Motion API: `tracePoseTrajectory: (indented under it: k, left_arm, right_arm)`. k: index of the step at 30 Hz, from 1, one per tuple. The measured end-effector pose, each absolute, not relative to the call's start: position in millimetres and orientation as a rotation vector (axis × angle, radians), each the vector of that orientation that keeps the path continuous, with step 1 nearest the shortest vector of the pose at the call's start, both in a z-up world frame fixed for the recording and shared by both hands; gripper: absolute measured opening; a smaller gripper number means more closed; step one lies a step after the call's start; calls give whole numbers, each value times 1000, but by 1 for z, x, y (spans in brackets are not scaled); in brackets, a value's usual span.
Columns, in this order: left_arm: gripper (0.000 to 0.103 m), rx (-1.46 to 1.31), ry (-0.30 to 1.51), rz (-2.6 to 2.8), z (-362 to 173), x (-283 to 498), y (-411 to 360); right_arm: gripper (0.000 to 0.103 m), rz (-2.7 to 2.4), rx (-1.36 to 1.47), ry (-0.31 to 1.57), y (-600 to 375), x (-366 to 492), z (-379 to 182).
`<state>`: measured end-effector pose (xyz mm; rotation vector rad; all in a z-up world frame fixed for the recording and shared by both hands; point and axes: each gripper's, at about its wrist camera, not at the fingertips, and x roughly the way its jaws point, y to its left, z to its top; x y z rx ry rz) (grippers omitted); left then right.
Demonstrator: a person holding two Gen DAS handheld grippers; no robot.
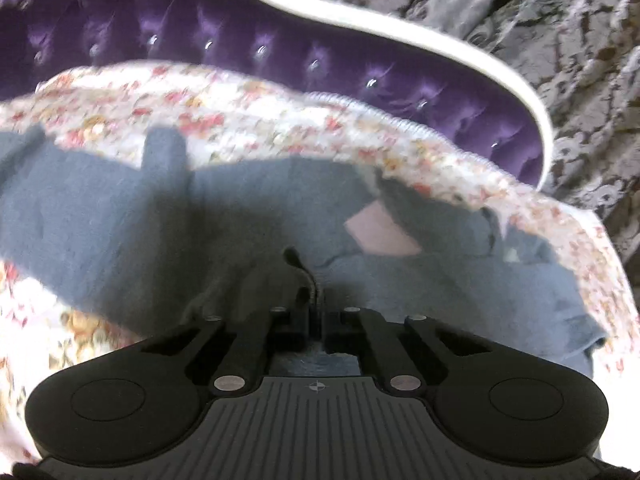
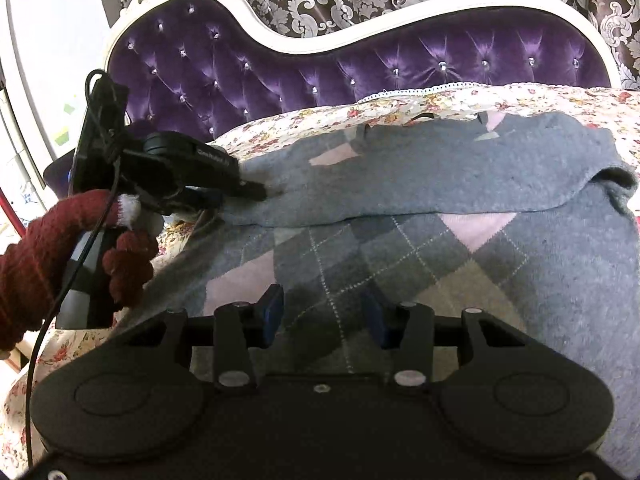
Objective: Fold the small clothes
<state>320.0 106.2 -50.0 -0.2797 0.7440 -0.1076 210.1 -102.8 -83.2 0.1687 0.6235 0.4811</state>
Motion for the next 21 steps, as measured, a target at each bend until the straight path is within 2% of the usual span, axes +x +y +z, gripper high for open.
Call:
tracePoseTrajectory:
  k: [5,10,14,21]
  left_arm:
    - [5,-252,609,-47,-15,309,125]
    - [5,-233,665,-2,-26,318,137]
    - [5,-230,683,-19,-36,317,135]
    - [5,-224,676,-40,-36,313,134]
  right_arm:
    - [54,478,175,626,-104,210,-82]
    - [54,454,216,629,-118,212,-68]
    - [63,371,244,586,-154,219,-47]
    - [63,164,240,552,-230,271,-37]
